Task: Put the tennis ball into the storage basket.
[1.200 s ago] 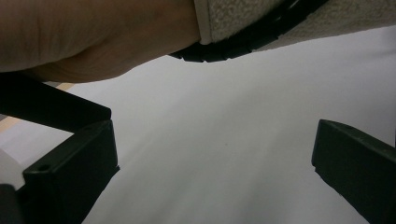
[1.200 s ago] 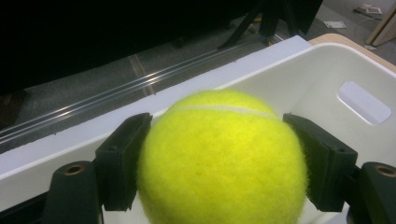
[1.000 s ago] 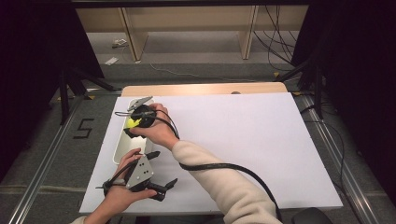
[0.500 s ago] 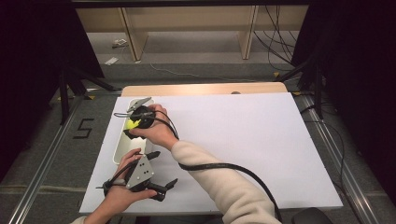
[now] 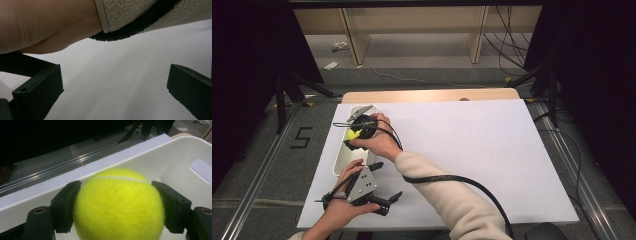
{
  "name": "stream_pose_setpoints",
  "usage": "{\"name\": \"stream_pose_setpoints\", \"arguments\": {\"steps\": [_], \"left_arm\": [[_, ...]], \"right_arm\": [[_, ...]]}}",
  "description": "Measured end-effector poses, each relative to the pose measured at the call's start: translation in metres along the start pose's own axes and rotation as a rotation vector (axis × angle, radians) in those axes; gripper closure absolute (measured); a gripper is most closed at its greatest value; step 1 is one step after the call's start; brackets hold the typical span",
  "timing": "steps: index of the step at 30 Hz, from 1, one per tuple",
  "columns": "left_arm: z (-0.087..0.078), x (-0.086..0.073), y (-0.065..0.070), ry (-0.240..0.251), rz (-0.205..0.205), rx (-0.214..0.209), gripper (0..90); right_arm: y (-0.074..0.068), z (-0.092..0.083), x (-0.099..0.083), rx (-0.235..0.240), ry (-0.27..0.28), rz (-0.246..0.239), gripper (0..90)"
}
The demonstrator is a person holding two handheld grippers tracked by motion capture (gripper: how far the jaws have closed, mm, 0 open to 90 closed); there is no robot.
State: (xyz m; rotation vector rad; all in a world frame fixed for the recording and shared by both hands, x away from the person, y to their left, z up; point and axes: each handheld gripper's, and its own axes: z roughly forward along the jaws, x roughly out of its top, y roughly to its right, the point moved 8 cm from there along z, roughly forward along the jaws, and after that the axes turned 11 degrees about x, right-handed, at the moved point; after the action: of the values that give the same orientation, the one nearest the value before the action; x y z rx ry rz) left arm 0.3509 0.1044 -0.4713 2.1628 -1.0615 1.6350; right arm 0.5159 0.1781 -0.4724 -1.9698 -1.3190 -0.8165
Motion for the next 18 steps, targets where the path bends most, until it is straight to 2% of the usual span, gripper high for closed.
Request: {"name": "stream_pose_setpoints", "arguments": {"steps": [11, 18], "left_arm": [[0.0000, 0.0001, -0.0001, 0.001, 0.000, 0.000, 0.0], [0.0000, 0.0001, -0.0001, 0.001, 0.000, 0.000, 0.0]], "right_arm": [[-0.0002, 0.0019, -0.0016, -0.006, -0.005, -0.009, 26.6], [-0.0004, 0.0039, -0.0040, -0.015, -0.008, 0.006, 25.8]]}}
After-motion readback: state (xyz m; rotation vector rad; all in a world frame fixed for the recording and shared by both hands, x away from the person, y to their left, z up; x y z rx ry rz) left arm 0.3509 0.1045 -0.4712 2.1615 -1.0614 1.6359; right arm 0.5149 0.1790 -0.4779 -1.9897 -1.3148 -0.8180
